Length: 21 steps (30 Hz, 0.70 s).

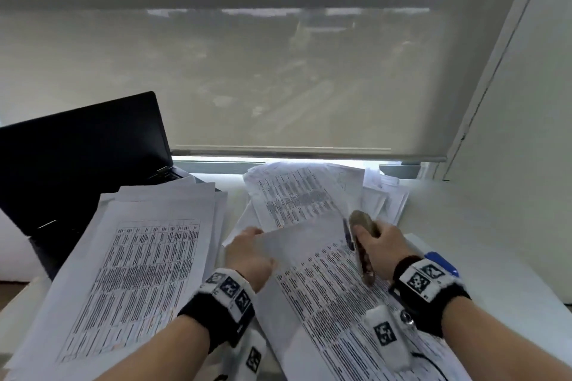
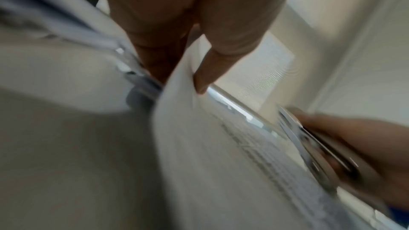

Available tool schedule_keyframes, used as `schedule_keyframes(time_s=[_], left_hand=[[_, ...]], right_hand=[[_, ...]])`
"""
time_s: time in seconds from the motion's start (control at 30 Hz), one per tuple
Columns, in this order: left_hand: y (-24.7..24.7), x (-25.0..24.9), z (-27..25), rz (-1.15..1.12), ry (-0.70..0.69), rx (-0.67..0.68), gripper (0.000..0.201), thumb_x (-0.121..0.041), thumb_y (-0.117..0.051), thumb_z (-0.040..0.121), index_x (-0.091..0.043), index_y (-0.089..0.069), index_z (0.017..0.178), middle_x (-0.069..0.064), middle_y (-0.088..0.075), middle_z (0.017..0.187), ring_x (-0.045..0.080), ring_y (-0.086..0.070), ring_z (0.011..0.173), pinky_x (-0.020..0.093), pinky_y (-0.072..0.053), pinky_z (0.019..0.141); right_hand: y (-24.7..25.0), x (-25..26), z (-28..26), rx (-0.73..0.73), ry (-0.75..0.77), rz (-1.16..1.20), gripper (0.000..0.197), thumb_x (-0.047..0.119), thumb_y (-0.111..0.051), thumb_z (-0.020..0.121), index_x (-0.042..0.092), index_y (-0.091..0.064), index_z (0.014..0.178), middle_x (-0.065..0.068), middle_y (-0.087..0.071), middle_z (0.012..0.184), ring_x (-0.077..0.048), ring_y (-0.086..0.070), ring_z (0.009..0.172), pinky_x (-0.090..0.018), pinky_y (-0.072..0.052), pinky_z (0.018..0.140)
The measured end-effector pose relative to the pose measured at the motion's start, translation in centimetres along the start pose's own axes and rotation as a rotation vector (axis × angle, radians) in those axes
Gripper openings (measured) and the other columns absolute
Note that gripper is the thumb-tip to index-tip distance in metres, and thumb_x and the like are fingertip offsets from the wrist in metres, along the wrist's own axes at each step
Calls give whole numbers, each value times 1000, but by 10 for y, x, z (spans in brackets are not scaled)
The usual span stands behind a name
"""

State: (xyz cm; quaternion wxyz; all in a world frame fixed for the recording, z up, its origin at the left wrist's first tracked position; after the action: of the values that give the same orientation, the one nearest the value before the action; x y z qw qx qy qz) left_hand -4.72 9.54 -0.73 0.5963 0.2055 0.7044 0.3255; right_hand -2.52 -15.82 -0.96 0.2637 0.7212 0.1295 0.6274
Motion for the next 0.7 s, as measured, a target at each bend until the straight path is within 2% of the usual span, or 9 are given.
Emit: schedule_keyframes(time_s=[0.07, 0.17, 0.23, 0.3, 0.37, 0.5, 0.6, 0.67, 0.7], left_hand=[[6, 1, -6, -81, 0, -55, 29, -8, -73, 70, -27, -62, 89, 1, -67, 88, 22, -65, 85, 30, -54, 78], [15, -3, -20, -122, -42, -118, 20, -8, -72, 72, -23, -65, 83, -1, -65, 75, 23, -63, 77, 27, -46, 67], [20, -8, -30, -107, -105, -170, 15, -5, -67, 77, -20, -65, 78, -5, -60, 67, 20, -58, 69, 22, -39, 62], [27, -16, -46, -93, -173, -224, 14, -4, -61, 82, -17, -64, 79, -4, -58, 66, 18, -54, 67, 22, -36, 59], [31, -19, -55, -81, -215, -257, 11, -4, -58, 84, -13, -63, 81, 1, -60, 70, 21, -54, 68, 23, -36, 59], [36, -27, -73, -94, -286, -302, 9, -4, -58, 84, -12, -61, 79, 4, -61, 69, 26, -58, 68, 26, -42, 61], [32, -44, -95, -88, -409, -328, 5, -7, -62, 87, -10, -64, 84, 3, -60, 67, 19, -52, 59, 23, -37, 56], [26, -57, -109, -77, -497, -329, 3, -9, -64, 88, -9, -67, 89, 7, -63, 70, 23, -53, 61, 24, -40, 60], [23, -62, -114, -65, -542, -338, 4, -10, -65, 89, -9, -68, 91, 9, -64, 72, 25, -54, 63, 26, -41, 65]], right_hand=[[16, -8, -18, 7, 33, -101, 27, 39, -61, 88, 15, -62, 102, -1, -67, 81, -18, -64, 69, -28, -52, 64], [37, -21, -53, 70, 10, -33, 27, 29, -68, 85, 10, -63, 102, -3, -66, 72, -13, -59, 55, -22, -45, 50], [50, -28, -79, 130, 13, -51, 31, 26, -75, 79, 13, -62, 105, -2, -67, 81, -11, -61, 63, -16, -44, 52], [64, -36, -107, 171, 35, -90, 38, 20, -79, 74, 15, -59, 106, -1, -67, 90, -10, -63, 74, -13, -44, 56], [79, -47, -132, 157, 23, -118, 40, 17, -81, 71, 17, -60, 105, 0, -67, 92, -10, -63, 78, -14, -46, 60], [102, -89, -181, 124, -97, -141, 44, 21, -82, 69, 23, -58, 105, 4, -66, 97, -7, -62, 84, -17, -46, 67], [111, -134, -207, 85, -211, -209, 40, 19, -81, 66, 17, -61, 101, 2, -67, 92, -10, -63, 80, -21, -51, 68], [112, -165, -221, 72, -301, -284, 36, 25, -78, 65, 17, -61, 95, 2, -66, 86, -14, -63, 76, -27, -54, 66], [113, -177, -228, 86, -348, -353, 34, 30, -76, 68, 19, -58, 94, 3, -64, 87, -14, -61, 75, -26, -52, 64]])
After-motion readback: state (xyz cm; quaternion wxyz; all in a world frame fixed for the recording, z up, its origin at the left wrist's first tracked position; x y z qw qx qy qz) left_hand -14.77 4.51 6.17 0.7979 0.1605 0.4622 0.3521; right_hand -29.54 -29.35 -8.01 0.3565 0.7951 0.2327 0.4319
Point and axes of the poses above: each hand's wrist, its own z-axis towards the middle knuckle, its own y-axis out of the back of the hand, x = y × z, the point moved 3 cm from there along z, towards the middle knuckle
